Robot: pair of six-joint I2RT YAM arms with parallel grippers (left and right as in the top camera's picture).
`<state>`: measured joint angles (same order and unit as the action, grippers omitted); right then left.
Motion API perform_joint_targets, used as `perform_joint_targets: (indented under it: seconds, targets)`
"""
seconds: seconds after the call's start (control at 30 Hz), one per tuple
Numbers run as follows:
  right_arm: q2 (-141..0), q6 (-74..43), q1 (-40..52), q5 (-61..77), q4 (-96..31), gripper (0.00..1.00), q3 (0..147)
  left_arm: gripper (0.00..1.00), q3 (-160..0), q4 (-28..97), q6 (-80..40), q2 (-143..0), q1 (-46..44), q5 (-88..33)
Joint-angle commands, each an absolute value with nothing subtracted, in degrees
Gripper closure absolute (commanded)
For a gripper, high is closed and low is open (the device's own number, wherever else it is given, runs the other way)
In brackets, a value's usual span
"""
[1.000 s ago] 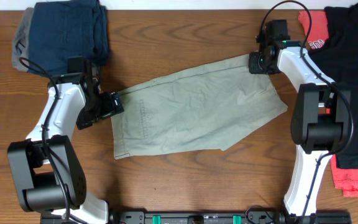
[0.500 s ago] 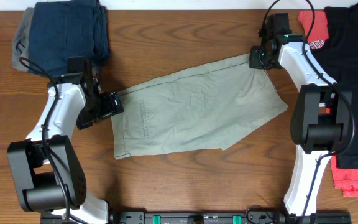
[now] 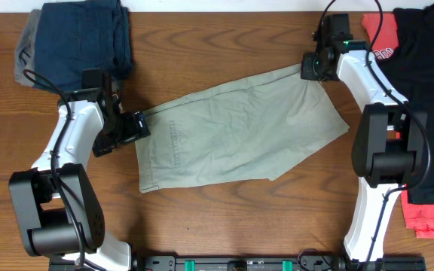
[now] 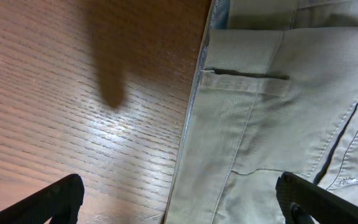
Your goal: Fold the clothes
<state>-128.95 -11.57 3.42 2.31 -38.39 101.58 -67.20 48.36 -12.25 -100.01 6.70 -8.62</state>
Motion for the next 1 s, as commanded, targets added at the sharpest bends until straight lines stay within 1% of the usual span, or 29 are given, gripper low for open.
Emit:
perform_joint_targets:
  seconds: [0.0, 0.3, 0.47, 0.67, 0.83, 0.97]
  targets:
    - [-126.06, -13.3, 4.93, 0.51, -38.26, 0.99, 103.07, 0.0, -67.0, 48.51, -12.84, -99.98, 6.79, -8.56]
    - [-122.48, -15.94, 7.97, -9.8, -37.91, 0.99, 103.07, 0.0, -67.0, 48.53, -12.84, -99.98, 6.79, -8.56]
    - [-122.48, -18.41, 7.77, -10.31, -36.8, 0.99, 103.07, 0.0, -67.0, 48.53, -12.84, -99.98, 6.79, -8.56]
    - [-122.65, -18.63, 7.66, -12.14, -36.01, 0.99, 102.41, 0.0, -67.0, 48.53, -12.84, -99.98, 6.79, -8.56]
    - [-123.48, -18.33, 7.55, -13.74, -32.71, 0.99, 100.16, 0.0, -67.0, 48.53, -12.84, -99.98, 6.79, -8.56]
    - [-124.14, -18.39, 7.33, -13.72, -26.41, 0.99, 96.99, 0.0, -67.0, 48.51, -12.84, -99.98, 6.79, -8.56]
